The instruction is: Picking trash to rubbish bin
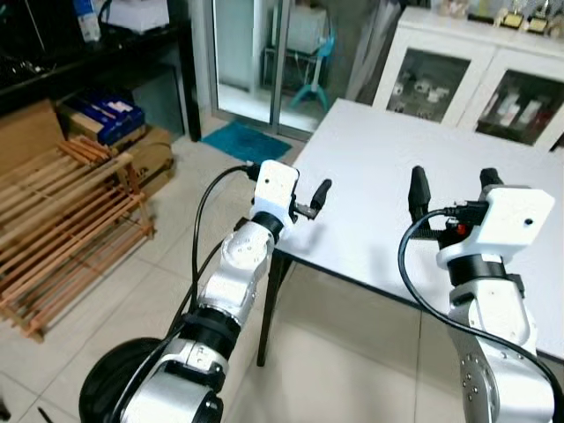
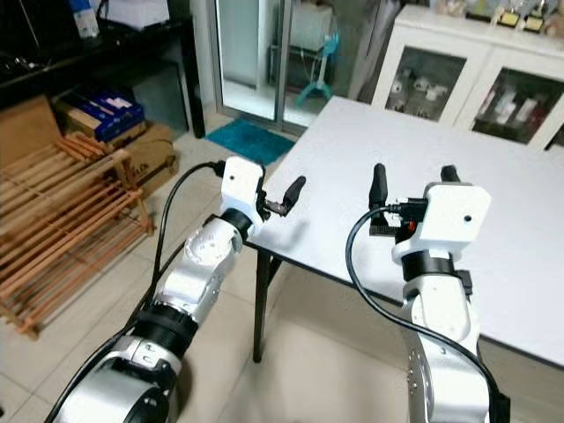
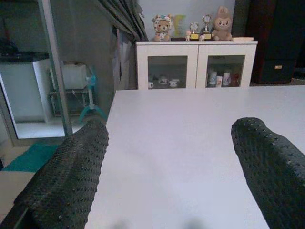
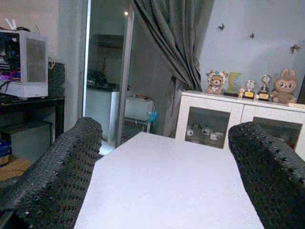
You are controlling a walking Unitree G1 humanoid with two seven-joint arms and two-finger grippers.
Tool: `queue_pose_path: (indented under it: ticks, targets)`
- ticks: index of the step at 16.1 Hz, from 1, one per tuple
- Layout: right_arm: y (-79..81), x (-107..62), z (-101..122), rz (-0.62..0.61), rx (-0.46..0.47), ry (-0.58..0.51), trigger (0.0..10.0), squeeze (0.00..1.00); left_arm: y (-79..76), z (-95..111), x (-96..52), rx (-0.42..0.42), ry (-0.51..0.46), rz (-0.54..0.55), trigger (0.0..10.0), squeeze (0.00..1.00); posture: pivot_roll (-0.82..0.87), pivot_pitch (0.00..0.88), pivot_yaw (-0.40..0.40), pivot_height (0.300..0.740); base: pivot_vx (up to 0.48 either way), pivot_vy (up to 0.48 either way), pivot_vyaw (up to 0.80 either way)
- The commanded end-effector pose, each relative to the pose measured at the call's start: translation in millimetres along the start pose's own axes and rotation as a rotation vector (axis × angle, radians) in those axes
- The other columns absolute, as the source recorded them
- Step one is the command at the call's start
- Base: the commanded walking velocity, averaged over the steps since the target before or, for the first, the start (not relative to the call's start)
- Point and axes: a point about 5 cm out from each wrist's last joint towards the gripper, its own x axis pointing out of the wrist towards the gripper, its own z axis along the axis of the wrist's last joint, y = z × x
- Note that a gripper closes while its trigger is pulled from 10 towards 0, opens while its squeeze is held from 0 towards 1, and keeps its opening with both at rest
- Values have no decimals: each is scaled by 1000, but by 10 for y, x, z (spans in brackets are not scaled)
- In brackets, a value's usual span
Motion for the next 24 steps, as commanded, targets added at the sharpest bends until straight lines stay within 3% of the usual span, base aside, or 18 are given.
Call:
queue_pose_path:
  ticks: [1, 15, 20, 24]
  targets:
    - [-23, 7, 32, -13, -12, -7, 10000, 0, -28, 14, 28, 5, 5, -18, 10000, 0, 92, 1, -53, 740, 0, -375, 0]
    - [-5, 18, 55, -18, -28, -19, 10000, 0, -57, -13, 54, -3, 21, -29, 10000, 0, 83, 0, -48, 740, 0, -464, 0]
    - [-231, -102, 31, -100, -101, -8, 10000, 0, 188, -119, -125, 53, 56, -3, 10000, 0, 91, 7, -41, 740, 0, -446, 0]
    - [-321, -189, 31, -140, -121, 3, 10000, 0, 322, -76, -276, 76, 49, 21, 10000, 0, 102, 20, -37, 740, 0, -432, 0]
